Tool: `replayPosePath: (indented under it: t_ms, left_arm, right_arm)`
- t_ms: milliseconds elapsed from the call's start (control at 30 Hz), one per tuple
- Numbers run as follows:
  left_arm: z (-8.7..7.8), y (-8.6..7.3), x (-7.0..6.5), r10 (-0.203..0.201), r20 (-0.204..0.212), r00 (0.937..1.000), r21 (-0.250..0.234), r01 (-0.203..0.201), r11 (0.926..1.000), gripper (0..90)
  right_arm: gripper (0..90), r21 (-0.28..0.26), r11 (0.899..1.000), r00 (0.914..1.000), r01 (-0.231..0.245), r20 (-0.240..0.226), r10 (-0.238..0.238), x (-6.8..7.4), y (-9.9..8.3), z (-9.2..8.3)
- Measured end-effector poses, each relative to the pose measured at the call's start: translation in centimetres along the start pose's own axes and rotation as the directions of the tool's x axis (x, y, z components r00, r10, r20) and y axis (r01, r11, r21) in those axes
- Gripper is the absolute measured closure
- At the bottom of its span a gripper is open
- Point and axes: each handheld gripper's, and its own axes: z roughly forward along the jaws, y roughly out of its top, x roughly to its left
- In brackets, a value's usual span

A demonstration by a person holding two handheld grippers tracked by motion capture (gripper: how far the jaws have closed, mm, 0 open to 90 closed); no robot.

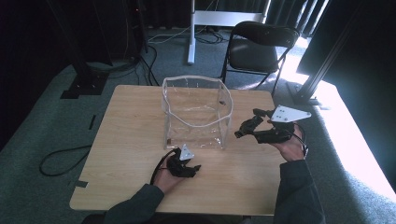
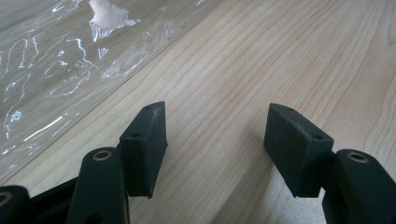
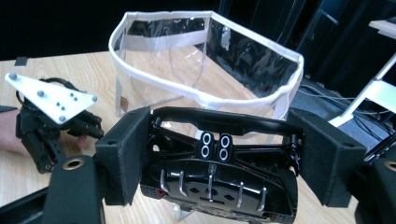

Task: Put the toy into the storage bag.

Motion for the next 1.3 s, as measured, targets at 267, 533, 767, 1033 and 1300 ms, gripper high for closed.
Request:
replayPosePath:
  t_ms: [267,533,767,1033,1300]
  left_arm:
    - [0.0,0.0,0.0,0.000,0.000,1.0000,-0.001,0.000,1.0000,39.5]
    - [0.0,0.0,0.0,0.000,-0.001,1.0000,-0.001,0.000,1.0000,39.6]
    - [0.0,0.0,0.0,-0.001,0.000,1.0000,0.000,0.001,1.0000,39.5]
    - [0.0,0.0,0.0,0.000,0.000,1.0000,0.000,0.000,1.0000,39.5]
    - [0.0,0.0,0.0,-0.001,0.000,1.0000,0.000,0.001,1.0000,39.5]
  right_arm:
    - [24.8,0.003,1.000,1.0000,-0.002,0.001,0.002,-1.2,0.8,0.1]
    - [24.8,0.000,1.000,0.9999,0.006,0.010,-0.006,-1.9,1.7,0.5]
    - [24.8,-0.008,1.000,0.9997,0.015,0.018,-0.015,-2.5,2.6,0.4]
    - [24.9,-0.026,0.999,0.9993,0.020,0.032,-0.019,-3.3,3.8,-0.1]
    - [24.8,-0.028,0.999,0.9982,0.043,0.044,-0.041,-4.1,5.5,-0.6]
